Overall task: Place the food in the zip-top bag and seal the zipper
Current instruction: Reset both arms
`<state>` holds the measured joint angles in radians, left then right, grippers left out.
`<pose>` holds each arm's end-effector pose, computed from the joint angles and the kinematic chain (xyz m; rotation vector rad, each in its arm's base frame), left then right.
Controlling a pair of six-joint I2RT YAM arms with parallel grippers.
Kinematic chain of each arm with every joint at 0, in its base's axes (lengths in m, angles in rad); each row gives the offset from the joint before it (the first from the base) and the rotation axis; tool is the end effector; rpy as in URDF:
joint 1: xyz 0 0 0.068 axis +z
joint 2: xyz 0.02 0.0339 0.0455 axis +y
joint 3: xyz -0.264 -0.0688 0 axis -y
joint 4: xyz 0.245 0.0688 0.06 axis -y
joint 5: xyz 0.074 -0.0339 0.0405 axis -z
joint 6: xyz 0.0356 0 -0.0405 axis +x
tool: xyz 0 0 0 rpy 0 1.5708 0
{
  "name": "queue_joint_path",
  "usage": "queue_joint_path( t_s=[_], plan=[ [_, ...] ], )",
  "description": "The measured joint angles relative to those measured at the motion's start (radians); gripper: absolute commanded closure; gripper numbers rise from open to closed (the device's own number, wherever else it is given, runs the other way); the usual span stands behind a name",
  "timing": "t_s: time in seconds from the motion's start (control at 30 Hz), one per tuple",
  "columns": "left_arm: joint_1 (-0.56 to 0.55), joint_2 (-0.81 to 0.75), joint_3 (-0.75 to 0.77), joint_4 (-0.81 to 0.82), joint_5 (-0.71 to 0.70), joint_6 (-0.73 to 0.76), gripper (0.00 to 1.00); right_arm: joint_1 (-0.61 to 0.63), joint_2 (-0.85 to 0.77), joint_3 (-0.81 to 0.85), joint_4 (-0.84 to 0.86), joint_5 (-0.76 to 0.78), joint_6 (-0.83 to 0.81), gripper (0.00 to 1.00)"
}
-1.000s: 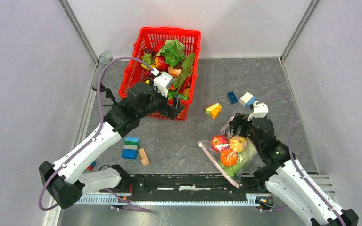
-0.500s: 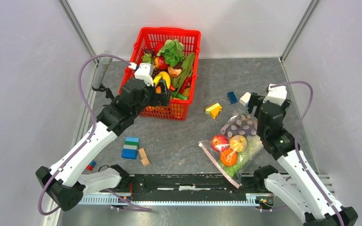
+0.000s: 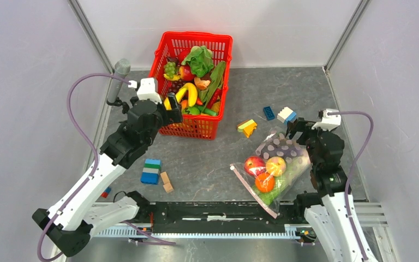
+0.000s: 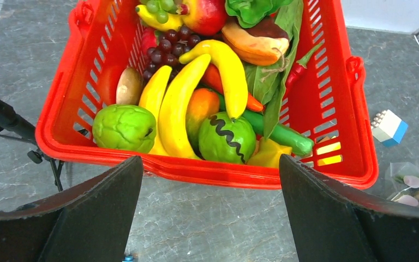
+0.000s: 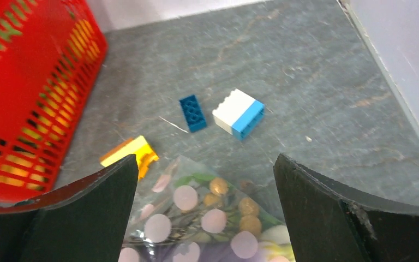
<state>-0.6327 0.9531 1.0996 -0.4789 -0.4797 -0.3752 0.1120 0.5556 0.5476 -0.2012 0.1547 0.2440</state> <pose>0.1714 -0.1053 0.3894 -0.0820 1.8696 -0.2397 0.1477 0.0111 0.2881 0.2283 1.7643 0.1192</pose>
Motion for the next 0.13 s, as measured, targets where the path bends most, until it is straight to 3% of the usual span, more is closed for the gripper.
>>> queue_joint_path(
  t_s=[0.13],
  plan=[
    [0.0,-0.002,-0.002,-0.003,-0.029,0.0,0.0,-0.001,-0.052,-0.021,0.047,-0.073,0.025,0.02]
  ],
)
